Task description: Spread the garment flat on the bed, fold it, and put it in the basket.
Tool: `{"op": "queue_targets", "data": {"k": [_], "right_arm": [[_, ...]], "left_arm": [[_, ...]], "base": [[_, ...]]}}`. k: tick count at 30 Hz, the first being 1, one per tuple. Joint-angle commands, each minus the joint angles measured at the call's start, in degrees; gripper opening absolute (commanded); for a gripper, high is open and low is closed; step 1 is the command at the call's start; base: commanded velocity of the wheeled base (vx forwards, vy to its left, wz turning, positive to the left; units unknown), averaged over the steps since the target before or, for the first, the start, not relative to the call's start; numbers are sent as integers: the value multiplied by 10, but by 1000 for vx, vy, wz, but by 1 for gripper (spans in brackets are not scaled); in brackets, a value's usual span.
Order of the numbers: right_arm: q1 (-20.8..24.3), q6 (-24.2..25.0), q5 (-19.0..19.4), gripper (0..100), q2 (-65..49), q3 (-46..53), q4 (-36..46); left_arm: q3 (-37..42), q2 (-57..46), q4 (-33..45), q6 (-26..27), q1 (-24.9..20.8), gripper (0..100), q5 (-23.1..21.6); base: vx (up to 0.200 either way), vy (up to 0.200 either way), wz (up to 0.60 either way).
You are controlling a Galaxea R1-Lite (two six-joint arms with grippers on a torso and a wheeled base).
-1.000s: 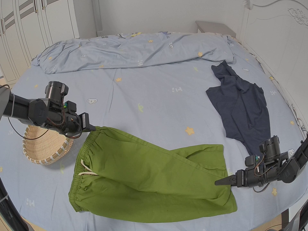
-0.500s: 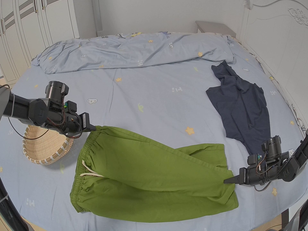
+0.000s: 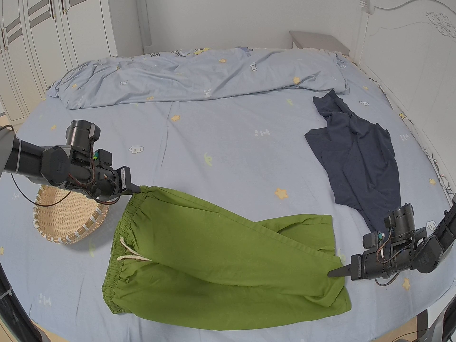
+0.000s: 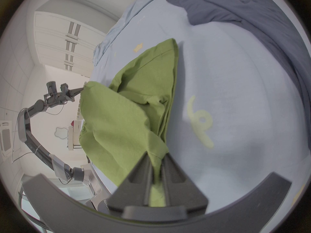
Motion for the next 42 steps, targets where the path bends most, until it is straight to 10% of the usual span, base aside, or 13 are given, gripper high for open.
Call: {"op": "queue_targets", "data": {"k": [1, 42], "right_arm": [[16, 1, 0, 100, -8, 4, 0], [-28, 13, 10, 100, -24, -2, -1]], "left_arm": [[0, 0, 0, 0, 0, 0, 0], [-2, -4, 0, 0, 8, 0, 0]], "base": [[0, 0, 0], [0, 0, 0]]}}
